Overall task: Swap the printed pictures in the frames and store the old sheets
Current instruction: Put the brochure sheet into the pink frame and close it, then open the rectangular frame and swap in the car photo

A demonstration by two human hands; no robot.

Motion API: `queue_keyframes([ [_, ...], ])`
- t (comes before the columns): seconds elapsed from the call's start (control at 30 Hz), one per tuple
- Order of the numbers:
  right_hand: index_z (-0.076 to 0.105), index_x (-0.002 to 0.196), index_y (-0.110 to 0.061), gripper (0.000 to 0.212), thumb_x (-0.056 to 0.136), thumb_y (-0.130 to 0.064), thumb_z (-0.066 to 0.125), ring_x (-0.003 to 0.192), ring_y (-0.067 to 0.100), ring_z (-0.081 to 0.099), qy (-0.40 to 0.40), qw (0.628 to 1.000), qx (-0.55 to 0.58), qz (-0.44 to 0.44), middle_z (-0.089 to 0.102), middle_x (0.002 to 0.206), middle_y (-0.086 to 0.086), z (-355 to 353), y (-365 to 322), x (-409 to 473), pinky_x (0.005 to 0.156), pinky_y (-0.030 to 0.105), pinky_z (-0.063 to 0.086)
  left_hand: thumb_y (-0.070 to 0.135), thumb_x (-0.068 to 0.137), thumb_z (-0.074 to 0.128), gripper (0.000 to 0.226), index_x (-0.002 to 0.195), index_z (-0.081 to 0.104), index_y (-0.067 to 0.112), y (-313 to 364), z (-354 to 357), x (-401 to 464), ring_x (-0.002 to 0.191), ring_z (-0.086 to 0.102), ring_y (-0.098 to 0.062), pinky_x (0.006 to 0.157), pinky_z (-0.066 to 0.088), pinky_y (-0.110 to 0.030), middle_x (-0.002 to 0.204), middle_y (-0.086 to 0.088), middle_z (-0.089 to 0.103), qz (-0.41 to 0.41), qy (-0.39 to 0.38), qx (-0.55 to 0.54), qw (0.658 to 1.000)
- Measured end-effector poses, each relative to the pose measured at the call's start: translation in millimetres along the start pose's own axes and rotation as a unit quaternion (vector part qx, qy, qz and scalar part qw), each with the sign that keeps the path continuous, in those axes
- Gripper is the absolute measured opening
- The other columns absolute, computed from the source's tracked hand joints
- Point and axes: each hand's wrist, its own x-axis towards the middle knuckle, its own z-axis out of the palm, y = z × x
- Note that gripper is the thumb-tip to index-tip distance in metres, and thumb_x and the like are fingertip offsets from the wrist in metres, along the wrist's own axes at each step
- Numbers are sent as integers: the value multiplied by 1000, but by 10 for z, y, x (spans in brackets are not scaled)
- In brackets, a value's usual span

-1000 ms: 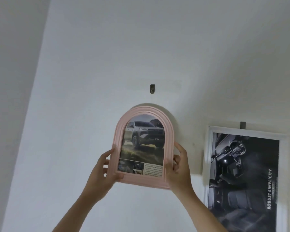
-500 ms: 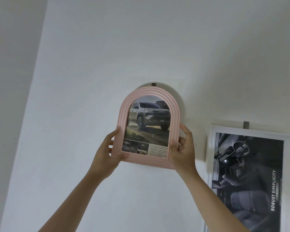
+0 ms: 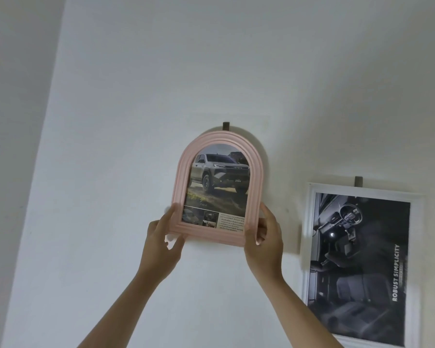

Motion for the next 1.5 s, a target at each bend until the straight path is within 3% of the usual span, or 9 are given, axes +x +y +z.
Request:
queue_keyframes([
  [0.17, 42, 137, -27, 55, 88, -9, 60, 87, 9, 58, -1, 999, -36, -4, 47, 100, -11, -51, -29, -153, 78, 8, 44, 16, 82, 67, 75, 143, 28, 35, -23, 31, -199, 101, 50, -10, 86, 47, -31, 105, 6, 42, -30, 22, 37, 999],
  [0.3, 36, 141, -23, 63, 86, -17, 66, 95, 1, 52, -29, 997, -62, 21, 48, 108, -3, -114, -9, -318, 80, 1, 36, 20, 83, 67, 77, 146, 24, 30, -30, 72, -491, 90, 49, -3, 81, 47, -29, 110, 6, 39, -84, 16, 43, 995],
  [0.6, 42, 138, -18, 58, 85, -14, 65, 104, 5, 50, -34, 991, -131, 11, 46, 115, -5, -764, 71, -909, 83, -2, 33, 21, 82, 67, 68, 140, 33, 28, 184, 528, -1333, 98, 53, -10, 89, 50, -36, 119, 3, 43, -123, -79, 1, 989],
  [0.73, 47, 133, -8, 56, 81, -4, 67, 103, -5, 46, 2, 984, -177, -1, 49, 113, 2, -1323, 196, -1016, 89, 6, 41, 22, 82, 67, 64, 138, 36, 28, 407, 857, -1564, 100, 54, -9, 88, 47, -29, 117, 3, 47, -99, -128, -19, 987],
  [0.87, 45, 134, -4, 59, 80, -1, 68, 106, 18, 51, 41, 974, -224, 14, 51, 114, 14, -1922, 371, -975, 89, 20, 45, 22, 83, 67, 63, 138, 37, 27, 683, 1182, -1676, 104, 54, -9, 87, 46, -26, 118, 7, 48, -77, -162, -46, 983],
  [0.97, 42, 136, -4, 61, 80, -1, 68, 112, 24, 50, 66, 966, -247, 42, 49, 119, 13, -2317, 468, -899, 88, 20, 43, 23, 82, 67, 64, 138, 37, 28, 841, 1427, -1701, 105, 54, -8, 88, 46, -25, 119, 11, 47, -67, -168, -53, 982],
  [1.13, 37, 139, -7, 67, 80, -3, 68, 118, 34, 47, 56, 958, -271, 74, 46, 124, 13, -2808, 704, -745, 96, 43, 46, 24, 83, 67, 70, 142, 30, 32, 1082, 1804, -1715, 114, 46, -9, 95, 46, -30, 124, 18, 40, -64, -162, -48, 984],
  [1.23, 32, 143, -12, 70, 83, -7, 66, 120, 28, 47, 25, 962, -247, 110, 46, 129, 10, -2925, 805, -674, 96, 35, 44, 21, 84, 65, 69, 142, 30, 33, 1175, 1928, -1702, 115, 48, -12, 96, 46, -32, 127, 11, 44, -85, -133, -44, 987],
  [1.5, 32, 143, -11, 72, 81, -7, 68, 107, 9, 43, -20, 977, -202, 65, 43, 114, -2, -2937, 919, -609, 95, 25, 41, 0, 84, 56, 66, 137, 37, 36, 1217, 2034, -1670, 102, 56, -15, 87, 50, -30, 118, 2, 51, -95, -81, -37, 991],
])
